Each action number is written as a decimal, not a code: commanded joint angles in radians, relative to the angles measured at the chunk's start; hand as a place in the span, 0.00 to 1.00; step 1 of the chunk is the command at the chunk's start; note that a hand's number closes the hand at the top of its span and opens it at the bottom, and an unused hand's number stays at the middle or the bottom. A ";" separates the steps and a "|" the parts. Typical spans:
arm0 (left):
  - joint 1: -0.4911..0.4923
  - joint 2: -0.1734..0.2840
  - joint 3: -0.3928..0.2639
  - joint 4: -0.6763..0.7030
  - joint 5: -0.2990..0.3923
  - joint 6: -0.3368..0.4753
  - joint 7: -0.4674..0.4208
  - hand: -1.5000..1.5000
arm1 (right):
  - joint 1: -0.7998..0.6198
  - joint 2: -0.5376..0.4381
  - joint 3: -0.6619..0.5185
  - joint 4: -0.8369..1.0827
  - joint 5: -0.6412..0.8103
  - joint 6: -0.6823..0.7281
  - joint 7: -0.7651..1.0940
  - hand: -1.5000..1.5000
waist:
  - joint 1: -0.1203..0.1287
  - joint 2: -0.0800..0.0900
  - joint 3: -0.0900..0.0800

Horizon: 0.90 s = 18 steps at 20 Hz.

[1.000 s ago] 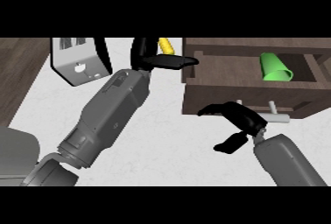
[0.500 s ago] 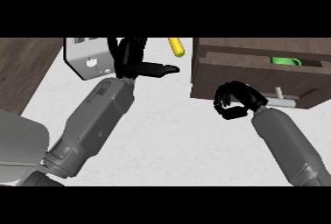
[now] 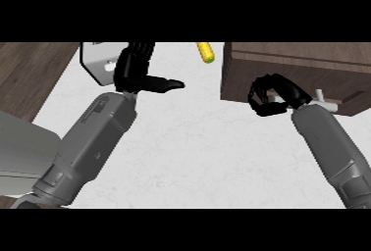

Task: Pick up the cup, place it into the drawer and close the drawer

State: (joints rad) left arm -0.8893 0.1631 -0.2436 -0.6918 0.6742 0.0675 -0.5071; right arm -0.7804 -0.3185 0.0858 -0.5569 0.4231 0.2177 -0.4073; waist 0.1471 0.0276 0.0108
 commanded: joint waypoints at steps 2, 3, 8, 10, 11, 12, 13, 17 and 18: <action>0.028 0.032 -0.005 -0.035 0.002 -0.034 0.015 0.00 | -0.162 -0.092 -0.100 0.068 -0.027 -0.060 0.069 1.00 | 0.050 0.012 -0.006; 0.014 0.037 -0.002 -0.038 0.001 -0.031 0.019 0.00 | -0.152 -0.100 -0.095 0.068 -0.024 -0.054 0.051 1.00 | 0.045 0.017 -0.005; 0.034 0.040 -0.010 -0.052 0.000 -0.056 0.014 0.00 | -0.170 -0.138 -0.115 0.037 -0.060 0.009 0.060 1.00 | 0.060 0.020 -0.007; 0.034 0.019 -0.016 -0.059 0.005 -0.061 0.019 0.00 | -0.170 -0.148 -0.115 0.023 -0.065 0.029 0.063 1.00 | 0.058 0.022 -0.007; 0.050 0.042 -0.015 -0.058 0.001 -0.069 0.020 0.00 | -0.166 -0.157 -0.122 0.017 -0.075 0.042 0.060 1.00 | 0.068 0.020 -0.007; 0.055 0.027 -0.017 -0.063 0.009 -0.072 0.026 0.00 | -0.168 -0.160 -0.128 0.015 -0.086 0.059 0.064 1.00 | 0.068 0.018 -0.007; 0.042 0.030 -0.009 -0.067 0.012 -0.057 0.033 0.00 | -0.162 -0.162 -0.122 0.011 -0.079 0.051 0.066 1.00 | 0.066 0.016 -0.007; 0.072 0.047 -0.013 -0.072 0.011 -0.088 0.024 0.00 | -0.150 -0.175 -0.134 -0.005 -0.102 0.080 0.065 1.00 | 0.074 0.021 -0.007; 0.070 0.045 -0.014 -0.077 0.011 -0.089 0.025 0.00 | -0.149 -0.170 -0.132 -0.009 -0.104 0.085 0.068 1.00 | 0.081 0.021 -0.007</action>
